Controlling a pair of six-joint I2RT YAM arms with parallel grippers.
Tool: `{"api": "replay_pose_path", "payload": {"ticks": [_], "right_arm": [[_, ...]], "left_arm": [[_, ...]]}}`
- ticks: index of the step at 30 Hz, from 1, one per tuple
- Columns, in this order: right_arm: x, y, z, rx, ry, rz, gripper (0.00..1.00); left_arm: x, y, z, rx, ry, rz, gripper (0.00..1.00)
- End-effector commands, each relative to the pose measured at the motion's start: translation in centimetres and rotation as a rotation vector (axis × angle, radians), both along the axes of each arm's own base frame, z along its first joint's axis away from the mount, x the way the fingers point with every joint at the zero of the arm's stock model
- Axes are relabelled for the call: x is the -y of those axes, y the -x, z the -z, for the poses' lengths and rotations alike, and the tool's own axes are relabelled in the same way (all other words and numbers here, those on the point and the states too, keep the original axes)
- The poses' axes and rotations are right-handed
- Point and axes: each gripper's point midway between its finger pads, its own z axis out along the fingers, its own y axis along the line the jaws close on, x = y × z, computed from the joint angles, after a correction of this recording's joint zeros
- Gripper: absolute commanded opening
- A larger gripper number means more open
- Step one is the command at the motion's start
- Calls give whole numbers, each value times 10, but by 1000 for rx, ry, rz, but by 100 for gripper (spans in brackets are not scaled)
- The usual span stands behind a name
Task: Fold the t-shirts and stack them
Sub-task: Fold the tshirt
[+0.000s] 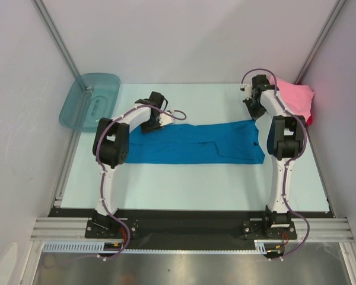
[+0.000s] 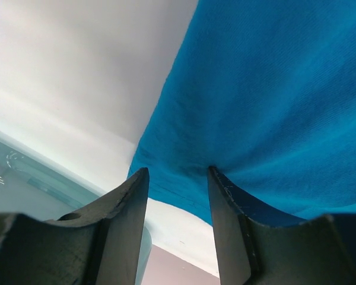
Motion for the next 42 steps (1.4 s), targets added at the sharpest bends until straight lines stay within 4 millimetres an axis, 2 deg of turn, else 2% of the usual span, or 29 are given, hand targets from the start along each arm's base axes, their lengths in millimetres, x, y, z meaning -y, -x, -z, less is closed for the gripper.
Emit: {"api": "replay_pose_path", "payload": {"ticks": [1,2,11,13,14,17,21,25,28,30,31,32,33,34,35,39,42], "right_arm": [[14,-4,-33,65,27,15,0],[28,-3,-33,65,30,38,0],[33,2,-20,35,33,40,0],[32,4,-18,25,29,30,5],[32,5,-18,22,35,30,15],[32,3,-19,29,52,21,28],[38,-3,-31,70,84,30,36],[36,-12,-62,150,88,-3,37],[26,-12,-79,171,83,-39,34],[24,-10,-85,176,76,-50,28],[7,-10,-86,177,71,-82,25],[5,-10,-86,179,66,-85,14],[1,-9,-84,174,52,-88,8],[-5,-9,-82,169,42,-94,2],[-8,-5,-77,146,30,-99,0],[-31,9,-48,59,-59,-125,0],[-40,18,-32,16,-82,-136,0]], "left_arm": [[-8,-2,8,-22,-35,6,50],[-8,-3,7,-18,-35,5,50],[-11,-4,3,-13,-60,14,50],[-10,-4,2,-10,-57,15,50],[-10,-5,1,-7,-57,13,50],[-11,-4,1,-8,-63,11,50],[-14,-5,-3,4,-79,3,50],[-15,-11,-15,38,-81,-4,52],[-9,-23,-31,95,-41,-21,52],[-3,-32,-51,147,-1,-34,52],[2,-34,-56,157,21,-32,53],[4,-36,-64,177,40,-37,53],[6,-37,-70,189,51,-35,53],[8,-36,-71,187,59,-28,54],[9,-36,-73,191,62,-26,54],[7,-25,-58,147,47,-15,54],[6,-18,-45,114,41,-11,53]]}}
